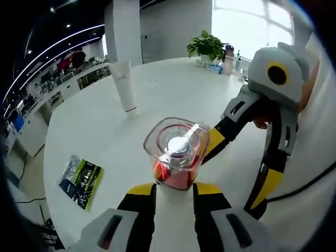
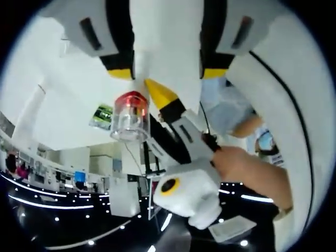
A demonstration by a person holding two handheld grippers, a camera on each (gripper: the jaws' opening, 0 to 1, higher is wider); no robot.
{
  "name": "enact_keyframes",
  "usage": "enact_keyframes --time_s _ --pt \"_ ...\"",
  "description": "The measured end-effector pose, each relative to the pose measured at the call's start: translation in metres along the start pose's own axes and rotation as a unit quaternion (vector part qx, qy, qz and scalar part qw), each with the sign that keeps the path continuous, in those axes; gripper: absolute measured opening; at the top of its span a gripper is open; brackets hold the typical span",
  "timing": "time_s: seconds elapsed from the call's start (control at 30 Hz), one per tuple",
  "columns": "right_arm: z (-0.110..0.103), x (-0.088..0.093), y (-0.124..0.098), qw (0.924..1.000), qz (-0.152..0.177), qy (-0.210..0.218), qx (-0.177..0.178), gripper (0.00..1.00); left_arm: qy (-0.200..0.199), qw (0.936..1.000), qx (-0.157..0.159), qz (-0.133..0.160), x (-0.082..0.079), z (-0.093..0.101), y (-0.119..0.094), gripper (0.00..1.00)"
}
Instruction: Arrange the skincare products in the storage area until every visible bottle or jar stands upright without overlapping.
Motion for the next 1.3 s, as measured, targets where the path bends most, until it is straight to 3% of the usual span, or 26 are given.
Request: enact_keyframes --time_s 0.17,0.37,0.57,0.7,0.8,1.03,1.13,1.3 --pt "0.019 -0.005 -0.01 0.9987 0.022 0.03 0.035 0.48 -0.012 0.9999 -0.006 -0.001 0.007 -0.002 -0.003 0.31" --pt "0.039 -0.015 -0.007 0.9989 0.022 0.004 0.042 0.5 -0.023 0.9996 -0.015 -0.005 0.02 -0.003 -0.01 0.34" --pt "0.055 -0.01 0.016 0.9993 -0.01 -0.035 0.01 0.51 -0.044 0.9988 -0.023 -0.002 0.034 0.0 -0.018 0.34" --pt "0.056 -0.006 0.031 0.9974 -0.02 -0.053 -0.045 0.5 -0.055 0.9981 -0.026 -0.001 0.042 0.006 -0.025 0.34" --pt "0.054 -0.005 0.038 0.9946 -0.017 -0.077 -0.068 0.47 -0.076 0.9967 -0.029 0.005 0.046 0.01 -0.029 0.34" --pt "0.057 -0.006 0.047 0.993 -0.011 -0.067 -0.097 0.35 -0.102 0.9942 -0.029 0.017 0.05 0.021 -0.034 0.33" --pt "0.051 -0.006 0.049 0.99 -0.01 -0.088 -0.11 0.3 -0.106 0.9939 -0.029 0.014 0.052 0.023 -0.034 0.33" --pt "0.052 -0.007 0.05 0.9904 -0.008 -0.087 -0.108 0.28 -0.112 0.9931 -0.032 0.011 0.055 0.024 -0.037 0.32"
Point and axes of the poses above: the point that each gripper's makers call its tool centre point, and the gripper's own axes: y roughly forward along the fingers, z roughly to its right, x roughly out of its underside, the point moved 7 cm from there along -y, roughly backward along the fingers, and after that the axes turned 9 degrees about -y, right-handed, at the moved point
